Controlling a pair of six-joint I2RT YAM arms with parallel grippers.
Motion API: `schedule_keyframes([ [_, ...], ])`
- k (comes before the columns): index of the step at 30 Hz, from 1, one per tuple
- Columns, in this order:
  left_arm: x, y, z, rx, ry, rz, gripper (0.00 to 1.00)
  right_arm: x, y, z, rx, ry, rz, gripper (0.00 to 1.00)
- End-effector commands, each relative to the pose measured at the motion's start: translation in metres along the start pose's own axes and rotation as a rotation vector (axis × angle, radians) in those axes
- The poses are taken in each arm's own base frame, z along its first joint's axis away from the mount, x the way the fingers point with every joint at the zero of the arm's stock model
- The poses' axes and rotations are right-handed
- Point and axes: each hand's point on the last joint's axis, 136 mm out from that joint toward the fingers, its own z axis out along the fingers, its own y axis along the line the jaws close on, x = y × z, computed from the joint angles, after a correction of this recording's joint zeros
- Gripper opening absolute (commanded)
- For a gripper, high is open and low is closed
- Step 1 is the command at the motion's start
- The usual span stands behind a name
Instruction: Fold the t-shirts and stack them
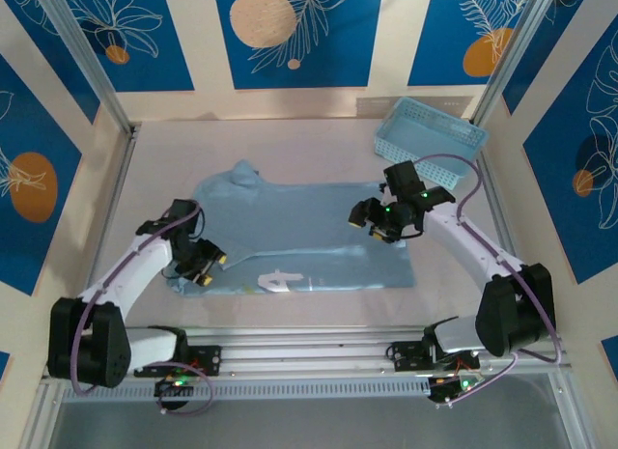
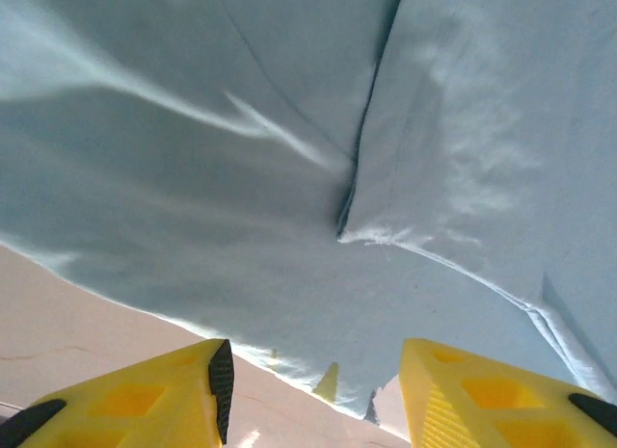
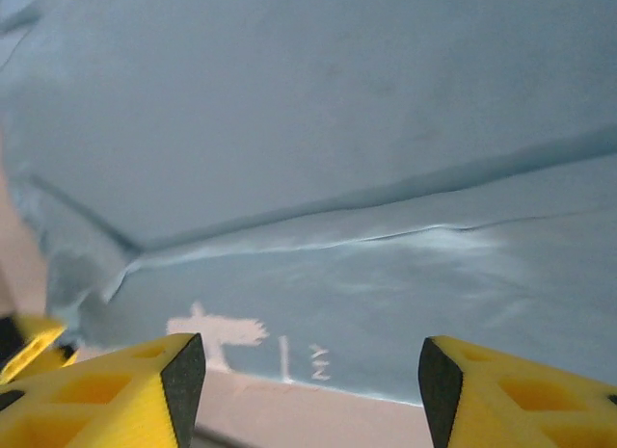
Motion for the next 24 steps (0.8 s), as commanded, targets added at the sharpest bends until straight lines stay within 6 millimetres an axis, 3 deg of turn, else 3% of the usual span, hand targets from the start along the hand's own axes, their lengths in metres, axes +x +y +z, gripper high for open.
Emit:
schedule_keyframes([
  [1, 0.003, -0.018, 0.014, 0.042, 0.03, -0.087, 0.49, 0.001, 0.033, 0.001, -0.138, 0.043, -0.085, 0.62],
  [11, -0.008, -0.021, 0.047, -0.04, 0.02, -0.045, 0.4, 0.007, 0.031, 0.003, -0.147, 0.059, -0.073, 0.61],
  [19, -0.019, -0.041, 0.038, -0.048, -0.035, 0.013, 0.14, 0.009, 0.028, 0.005, -0.142, 0.065, -0.063, 0.58],
  [24, -0.022, -0.052, 0.034, -0.058, -0.047, 0.049, 0.03, 0.007, 0.029, 0.006, -0.144, 0.067, -0.061, 0.56],
])
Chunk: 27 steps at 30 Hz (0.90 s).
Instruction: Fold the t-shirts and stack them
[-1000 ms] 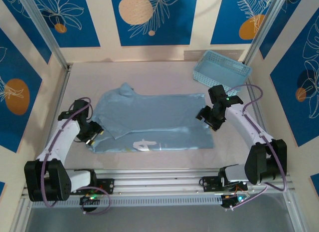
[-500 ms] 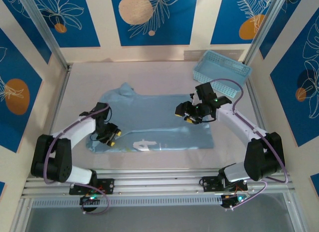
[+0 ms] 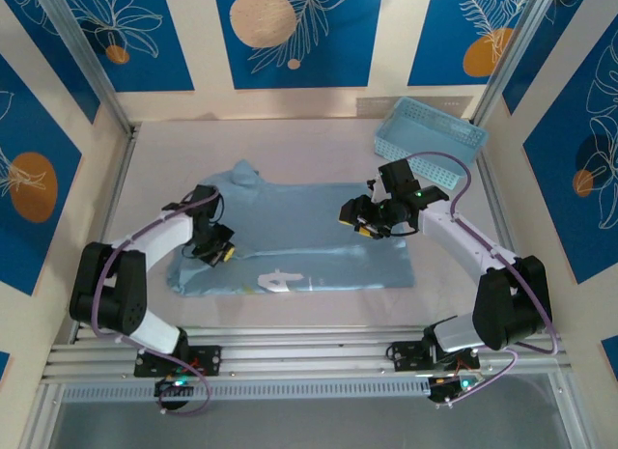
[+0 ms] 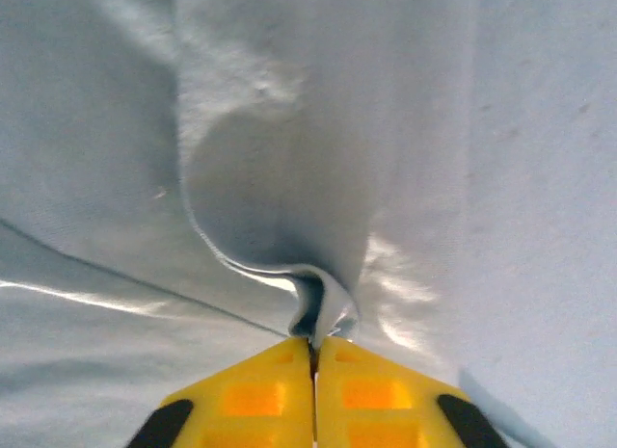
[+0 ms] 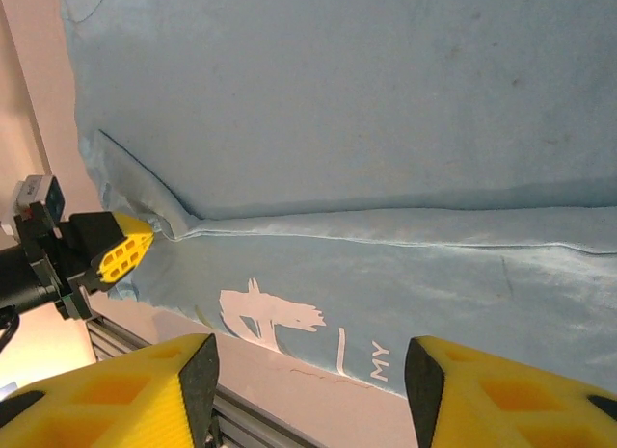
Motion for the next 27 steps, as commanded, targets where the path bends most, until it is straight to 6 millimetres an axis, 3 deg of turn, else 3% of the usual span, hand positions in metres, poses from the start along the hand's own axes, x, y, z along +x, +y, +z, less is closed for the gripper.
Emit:
schedule_keyframes([
  [1, -0.001, -0.004, -0.004, -0.036, -0.018, 0.044, 0.0, 0.003, 0.004, 0.001, -0.024, 0.024, -0.003, 0.55],
  [14, 0.002, -0.068, -0.001, -0.171, -0.028, 0.393, 0.0, -0.001, -0.002, 0.002, -0.014, 0.037, 0.022, 0.5],
  [27, 0.013, -0.096, 0.022, -0.324, -0.037, 0.671, 0.0, 0.001, -0.011, 0.0, -0.017, 0.051, 0.05, 0.5],
])
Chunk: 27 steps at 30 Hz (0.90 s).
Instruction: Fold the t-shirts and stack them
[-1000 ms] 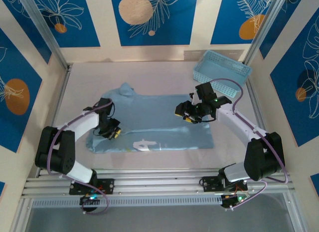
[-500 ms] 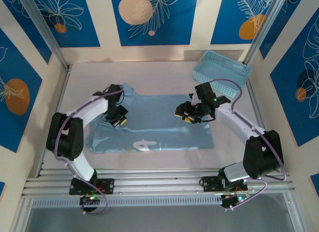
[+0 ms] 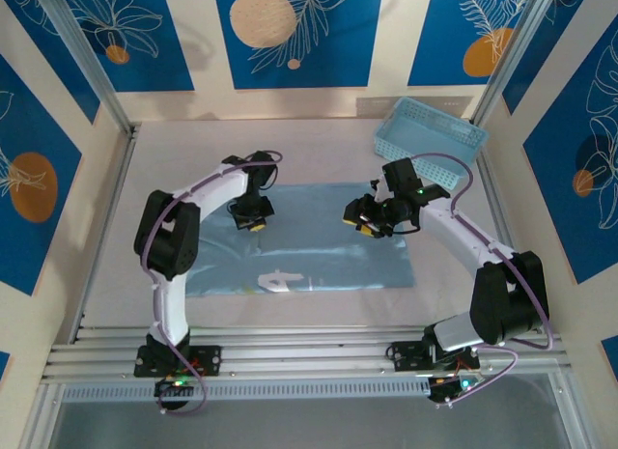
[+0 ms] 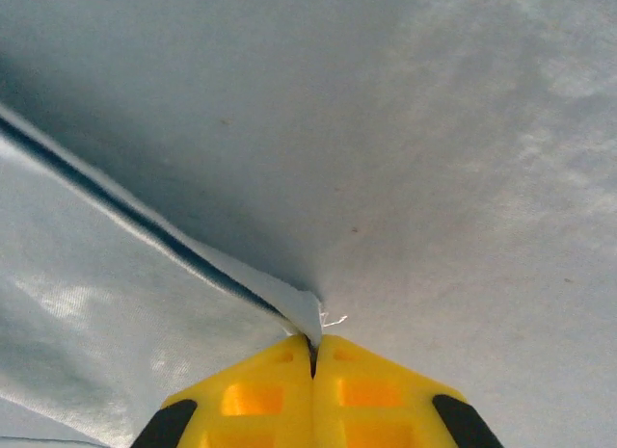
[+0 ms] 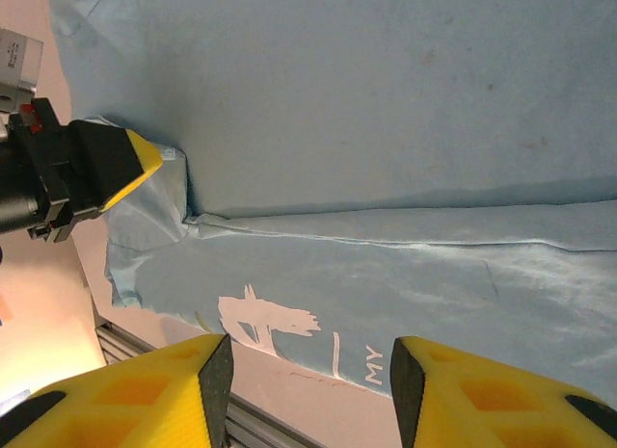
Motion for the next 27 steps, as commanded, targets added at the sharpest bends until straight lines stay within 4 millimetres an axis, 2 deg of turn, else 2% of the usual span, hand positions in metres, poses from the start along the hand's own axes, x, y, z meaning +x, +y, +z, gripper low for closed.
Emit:
schedule_keyframes([
  [1, 0.006, 0.005, 0.001, -0.073, 0.014, 0.084, 0.0, 0.008, -0.001, -0.001, -0.015, 0.04, 0.003, 0.49],
  [12, -0.004, -0.008, -0.007, -0.094, -0.049, 0.219, 0.0, 0.008, -0.013, 0.006, 0.002, 0.053, 0.061, 0.48],
  [20, 0.004, -0.009, -0.02, -0.145, -0.072, 0.267, 0.0, 0.008, -0.018, 0.009, 0.01, 0.061, 0.082, 0.46],
  [27, 0.005, -0.016, -0.023, -0.157, -0.11, 0.286, 0.0, 0.007, -0.018, 0.011, 0.007, 0.069, 0.086, 0.46],
])
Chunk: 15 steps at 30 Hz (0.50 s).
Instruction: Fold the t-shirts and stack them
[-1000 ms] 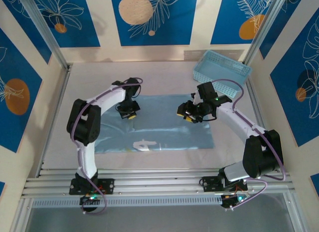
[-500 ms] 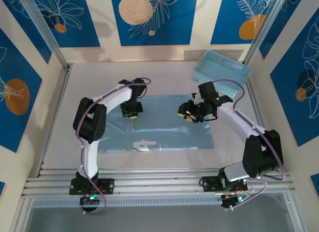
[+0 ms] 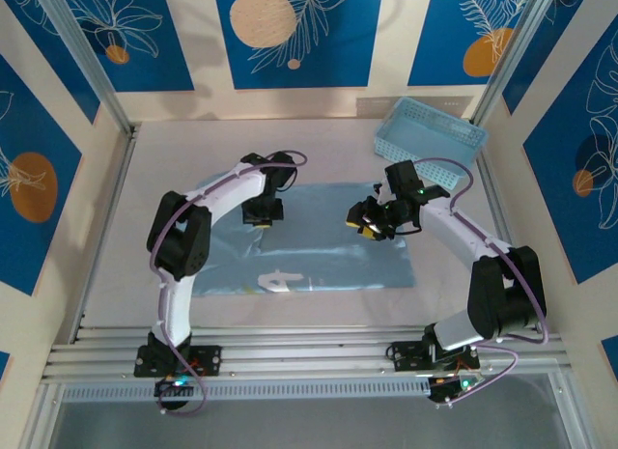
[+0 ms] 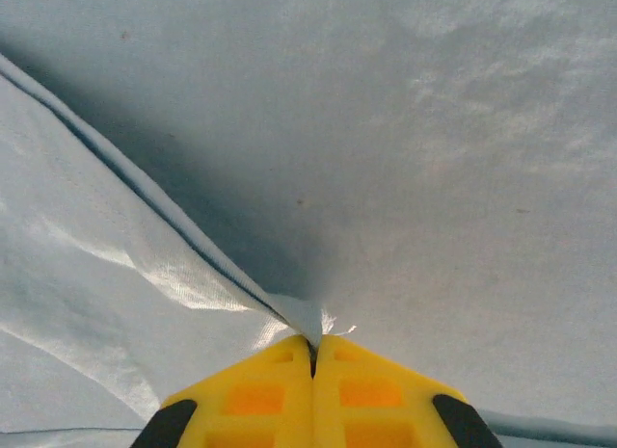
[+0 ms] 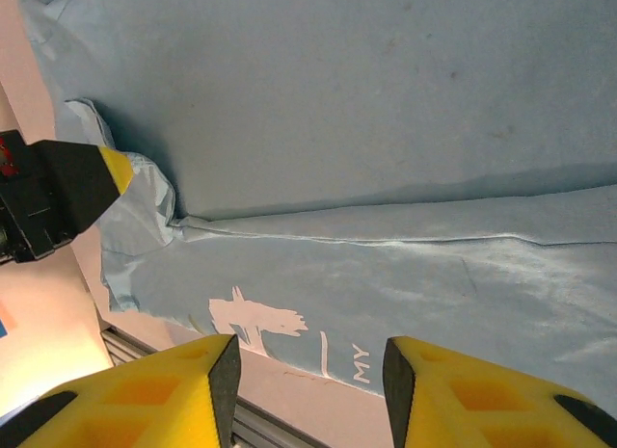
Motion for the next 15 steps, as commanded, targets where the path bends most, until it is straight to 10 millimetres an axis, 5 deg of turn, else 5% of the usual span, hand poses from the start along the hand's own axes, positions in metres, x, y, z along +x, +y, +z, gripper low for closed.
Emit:
schedule_keyframes([
  [1, -0.002, 0.0, -0.007, -0.033, -0.023, 0.022, 0.0, 0.006, -0.003, 0.004, -0.006, 0.04, 0.033, 0.46],
  [15, -0.007, -0.017, -0.005, -0.031, -0.055, 0.111, 0.0, 0.007, -0.012, 0.008, 0.012, 0.056, 0.054, 0.45],
])
